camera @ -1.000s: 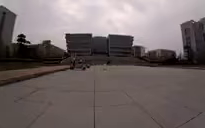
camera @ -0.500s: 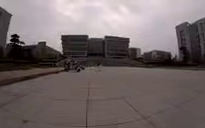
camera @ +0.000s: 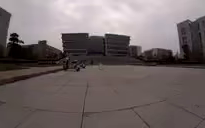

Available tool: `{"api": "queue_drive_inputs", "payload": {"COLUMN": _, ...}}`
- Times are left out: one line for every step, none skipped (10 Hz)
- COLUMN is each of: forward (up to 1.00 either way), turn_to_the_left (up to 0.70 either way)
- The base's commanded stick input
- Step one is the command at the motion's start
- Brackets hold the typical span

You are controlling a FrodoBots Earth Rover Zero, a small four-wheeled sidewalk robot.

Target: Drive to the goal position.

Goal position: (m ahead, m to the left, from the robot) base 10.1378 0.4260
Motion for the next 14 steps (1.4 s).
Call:
{"api": "queue_drive_inputs", "payload": {"forward": 1.0, "turn_to_the_left": 0.0}}
{"api": "queue_drive_inputs", "payload": {"forward": 1.0, "turn_to_the_left": 0.0}}
{"api": "queue_drive_inputs", "payload": {"forward": 1.0, "turn_to_the_left": 0.0}}
{"api": "queue_drive_inputs", "payload": {"forward": 1.0, "turn_to_the_left": 0.0}}
{"api": "queue_drive_inputs", "payload": {"forward": 1.0, "turn_to_the_left": 0.0}}
{"api": "queue_drive_inputs", "payload": {"forward": 1.0, "turn_to_the_left": 0.0}}
{"api": "queue_drive_inputs", "payload": {"forward": 1.0, "turn_to_the_left": 0.0}}
{"api": "queue_drive_inputs", "payload": {"forward": 1.0, "turn_to_the_left": 0.0}}
{"api": "queue_drive_inputs", "payload": {"forward": 1.0, "turn_to_the_left": 0.0}}
{"api": "queue_drive_inputs", "payload": {"forward": 1.0, "turn_to_the_left": 0.0}}
{"api": "queue_drive_inputs", "payload": {"forward": 1.0, "turn_to_the_left": 0.0}}
{"api": "queue_drive_inputs", "payload": {"forward": 1.0, "turn_to_the_left": 0.0}}
{"api": "queue_drive_inputs", "payload": {"forward": 1.0, "turn_to_the_left": 0.0}}
{"api": "queue_drive_inputs", "payload": {"forward": 1.0, "turn_to_the_left": 0.0}}
